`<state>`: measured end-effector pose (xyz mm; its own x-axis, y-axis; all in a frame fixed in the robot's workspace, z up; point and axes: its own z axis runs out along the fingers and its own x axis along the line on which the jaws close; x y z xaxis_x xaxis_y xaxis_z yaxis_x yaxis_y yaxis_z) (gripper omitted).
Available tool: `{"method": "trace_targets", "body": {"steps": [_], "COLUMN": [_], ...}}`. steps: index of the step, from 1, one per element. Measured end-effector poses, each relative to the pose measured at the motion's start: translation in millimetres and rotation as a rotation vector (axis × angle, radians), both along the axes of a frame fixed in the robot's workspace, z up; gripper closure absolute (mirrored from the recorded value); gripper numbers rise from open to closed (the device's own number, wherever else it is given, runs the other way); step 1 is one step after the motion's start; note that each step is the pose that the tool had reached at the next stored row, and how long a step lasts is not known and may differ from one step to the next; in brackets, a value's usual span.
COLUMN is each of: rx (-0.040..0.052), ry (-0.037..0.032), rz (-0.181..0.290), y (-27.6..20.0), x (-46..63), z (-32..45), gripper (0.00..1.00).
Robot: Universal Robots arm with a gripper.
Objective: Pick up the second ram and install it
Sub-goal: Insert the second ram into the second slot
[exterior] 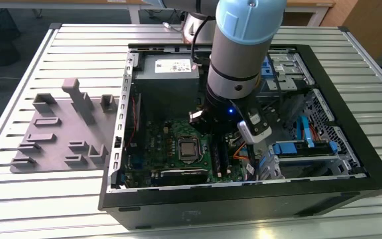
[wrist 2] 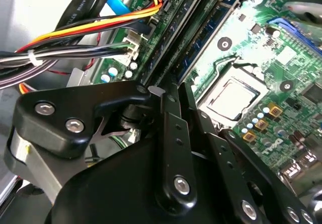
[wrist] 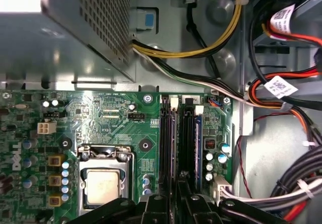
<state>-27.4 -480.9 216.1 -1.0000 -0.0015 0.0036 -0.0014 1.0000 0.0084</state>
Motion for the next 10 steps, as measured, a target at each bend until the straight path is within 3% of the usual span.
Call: {"method": "trace_targets", "body": {"steps": [5,6,10], "rx": [-0.0001,-0.0001,0.0002], "ry": [0.0003,0.0005,0.0005], "rz": [0.000,0.000,0.000], "y": [0.0,0.0,0.0], "x": [0.0,0.0,0.0], "z": [12.8,14.3,14.9], "gripper": [0.80,0.87,0.89]}}
